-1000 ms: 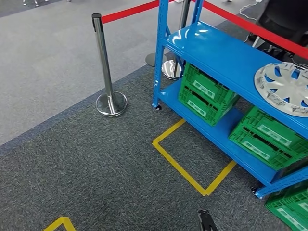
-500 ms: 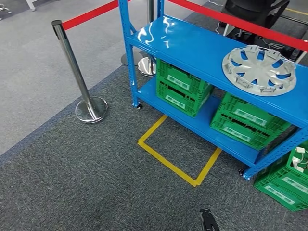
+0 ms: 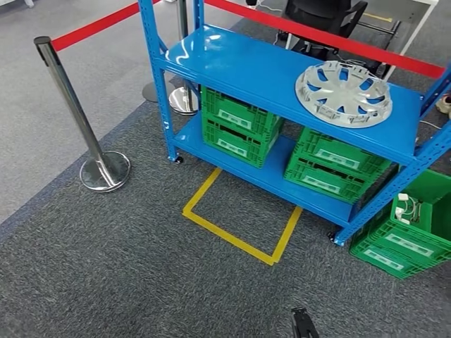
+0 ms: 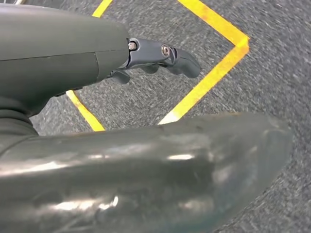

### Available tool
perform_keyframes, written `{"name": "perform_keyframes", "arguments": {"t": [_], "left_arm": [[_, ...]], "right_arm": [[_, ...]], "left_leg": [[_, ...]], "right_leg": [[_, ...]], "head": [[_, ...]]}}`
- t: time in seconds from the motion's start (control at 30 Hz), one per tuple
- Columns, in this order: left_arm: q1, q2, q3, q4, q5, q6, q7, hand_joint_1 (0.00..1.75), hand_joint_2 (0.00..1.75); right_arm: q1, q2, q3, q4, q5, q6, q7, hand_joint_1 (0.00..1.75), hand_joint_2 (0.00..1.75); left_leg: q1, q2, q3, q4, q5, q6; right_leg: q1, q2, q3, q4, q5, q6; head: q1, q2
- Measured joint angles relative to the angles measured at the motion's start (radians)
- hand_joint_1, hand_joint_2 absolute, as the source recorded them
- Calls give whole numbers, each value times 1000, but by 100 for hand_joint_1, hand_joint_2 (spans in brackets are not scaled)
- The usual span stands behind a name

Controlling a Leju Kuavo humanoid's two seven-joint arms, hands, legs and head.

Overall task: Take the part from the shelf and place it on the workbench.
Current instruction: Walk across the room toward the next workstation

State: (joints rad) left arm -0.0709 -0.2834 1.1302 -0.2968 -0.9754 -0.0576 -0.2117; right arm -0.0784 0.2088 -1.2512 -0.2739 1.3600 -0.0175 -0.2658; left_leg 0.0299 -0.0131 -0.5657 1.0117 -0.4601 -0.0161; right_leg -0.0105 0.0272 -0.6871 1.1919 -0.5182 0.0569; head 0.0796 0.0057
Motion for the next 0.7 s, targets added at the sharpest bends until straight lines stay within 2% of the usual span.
{"name": "perform_keyframes", "arguments": {"t": [0.03, 0.07, 0.1, 0.13, 0.17, 0.23, 0.27, 0.3, 0.37, 0.43, 0.5, 0.53, 0.57, 0.6, 0.63, 0.67, 0.7], "left_arm": [[1, 0, 1, 0, 0, 0, 0, 0, 0], [2, 1, 2, 0, 0, 0, 0, 0, 0], [1, 1, 2, 0, 0, 0, 0, 0, 0], [1, 1, 3, 0, 0, 0, 0, 0, 0], [0, 1, 3, 0, 0, 0, 0, 0, 0], [-1, -1, 4, 0, 0, 0, 0, 0, 0], [0, -1, 4, 0, 0, 0, 0, 0, 0], [0, -2, 4, 0, 0, 0, 0, 0, 0], [-2, -3, 4, 0, 0, 0, 0, 0, 0], [-4, -3, 5, 0, 0, 0, 0, 0, 0], [-4, -2, 5, 0, 0, 0, 0, 0, 0], [-3, -1, 6, 0, 0, 0, 0, 0, 0], [-2, 0, 6, 0, 0, 0, 0, 0, 0], [-1, 0, 6, 0, 0, 0, 0, 0, 0], [0, 1, 6, 0, 0, 0, 0, 0, 0], [0, 1, 7, 0, -1, 0, 0, 0, 0], [0, 1, 7, 0, -1, 0, 0, 0, 0]], "right_arm": [[-2, 0, 0, 0, 0, 0, 0, 0, 0], [-3, 0, 0, 0, 0, 0, 0, 0, 0], [-2, 0, 0, 0, 0, 0, 0, 0, 0], [-1, 0, 0, 0, 0, 0, 0, 0, 0], [0, 0, 0, 0, 1, 0, 0, 0, 0], [-3, 0, 0, 0, 1, 0, 0, 0, 0], [-6, 0, 0, 0, 1, 0, 0, 0, 0], [-7, 0, 0, 0, 2, 0, 0, 0, 0], [-7, 0, 0, 0, 2, 0, 1, 0, 0], [-5, 0, 0, 0, 2, 0, 2, 0, 0], [-7, 1, 0, 0, 2, 0, 2, 0, 0], [-8, 1, 0, 0, 2, 0, 2, 0, 0], [-8, 2, 0, 0, 2, 0, 2, 0, 0], [-7, 2, 0, 0, 2, 0, 2, 0, 0], [-7, 2, 0, 0, 1, 1, 2, 0, 0], [-6, 2, 0, 0, 1, 1, 2, 0, 0], [-7, 2, 0, 0, 1, 1, 2, 0, 0]], "left_leg": [[-2, 13, 0, 0, -1, 2], [-4, 25, 1, 0, -2, 3], [-5, 36, 2, 0, -3, 4], [-6, 46, 4, 0, -5, 4], [-7, 54, 8, 0, -7, 3], [-10, 70, 15, 1, -12, -2], [-12, 78, 17, 1, -14, -6], [-13, 86, 18, 0, -15, -11], [-12, 99, 22, -6, -15, -23], [-10, 76, 16, 14, -35, -33], [-10, 36, -31, 115, -92, -38], [-10, 26, -65, 183, -121, -39], [-11, 22, -95, 238, -137, -40], [-11, 21, -111, 263, -133, -41], [-10, 20, -109, 249, -109, -42], [-9, 15, -89, 201, -72, -44], [-5, 0, -59, 135, -34, -47]], "right_leg": [[0, -11, -32, 69, -29, 1], [0, -16, -54, 116, -44, 0], [0, -19, -59, 129, -40, -2], [1, -21, -43, 100, -17, -5], [3, -29, -9, 35, 18, -10], [15, -66, 63, -100, 67, -23], [21, -80, 82, -138, 76, -28], [26, -86, 88, -152, 75, -31], [26, -66, 86, -158, 79, -38], [21, -47, 91, -172, 88, -48], [16, -27, 96, -179, 92, -55], [16, -16, 95, -179, 93, -57], [16, -5, 96, -179, 93, -58], [15, 7, 96, -179, 93, -58], [14, 20, 97, -178, 92, -57], [11, 33, 98, -177, 92, -54], [8, 46, 97, -175, 91, -50]], "head": [[1, 0], [2, 0], [2, 0], [3, 0], [4, 0], [5, 0], [5, 0], [5, 0], [5, 0], [3, 0], [-2, 0], [-3, 0], [-4, 0], [-4, 0], [-3, 0], [-3, 0], [-4, 0]]}}
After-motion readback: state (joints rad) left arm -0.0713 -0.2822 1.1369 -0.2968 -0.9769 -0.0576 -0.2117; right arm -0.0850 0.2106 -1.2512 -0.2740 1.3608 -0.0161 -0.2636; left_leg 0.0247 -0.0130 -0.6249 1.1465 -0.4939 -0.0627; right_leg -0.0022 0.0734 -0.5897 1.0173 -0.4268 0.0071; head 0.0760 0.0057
